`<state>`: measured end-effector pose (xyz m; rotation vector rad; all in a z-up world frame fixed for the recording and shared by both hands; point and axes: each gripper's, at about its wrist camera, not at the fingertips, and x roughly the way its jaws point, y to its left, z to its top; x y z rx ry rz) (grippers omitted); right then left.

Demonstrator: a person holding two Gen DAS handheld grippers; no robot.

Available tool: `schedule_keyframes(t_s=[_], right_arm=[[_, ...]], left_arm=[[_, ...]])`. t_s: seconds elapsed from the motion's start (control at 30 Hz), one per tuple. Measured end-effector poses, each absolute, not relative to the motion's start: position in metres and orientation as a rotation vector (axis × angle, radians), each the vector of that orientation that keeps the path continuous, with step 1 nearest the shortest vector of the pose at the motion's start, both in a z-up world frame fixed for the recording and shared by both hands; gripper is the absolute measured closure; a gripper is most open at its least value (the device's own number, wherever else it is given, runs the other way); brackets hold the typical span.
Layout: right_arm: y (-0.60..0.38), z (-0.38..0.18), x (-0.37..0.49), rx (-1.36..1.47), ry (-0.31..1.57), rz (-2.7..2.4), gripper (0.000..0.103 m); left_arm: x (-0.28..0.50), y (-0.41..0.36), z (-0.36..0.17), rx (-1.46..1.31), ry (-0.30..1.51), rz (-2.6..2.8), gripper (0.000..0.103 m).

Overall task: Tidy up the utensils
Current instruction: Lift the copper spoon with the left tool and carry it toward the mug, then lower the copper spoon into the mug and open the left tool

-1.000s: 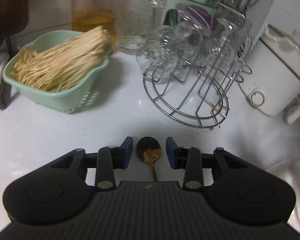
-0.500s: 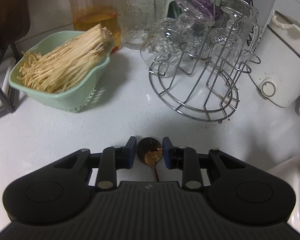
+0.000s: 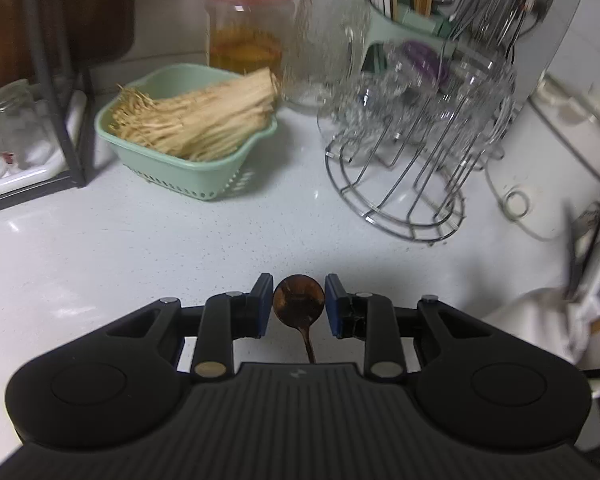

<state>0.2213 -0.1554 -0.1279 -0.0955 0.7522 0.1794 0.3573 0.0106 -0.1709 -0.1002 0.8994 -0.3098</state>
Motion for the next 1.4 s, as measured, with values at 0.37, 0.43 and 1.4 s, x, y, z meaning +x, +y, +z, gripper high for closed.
schedule_keyframes(t_s=[0.37, 0.43, 1.4], right_arm=[[-0.139, -0.131, 0.225, -0.095, 0.741, 0.186, 0.012], [-0.137, -0.131, 0.226, -0.095, 0.739, 0.186, 0.012], [-0.14, -0.136, 0.23, -0.118, 0.709, 0.258, 0.012]], left_arm=[[0.314, 0.04, -0.128, -0.151, 0.834, -0.309, 0.071], [0.306, 0.042, -0.123, -0.153, 0.829, -0.316, 0.071], [0.254, 0.025, -0.043, -0.111, 0.795, -0.327, 0.072]])
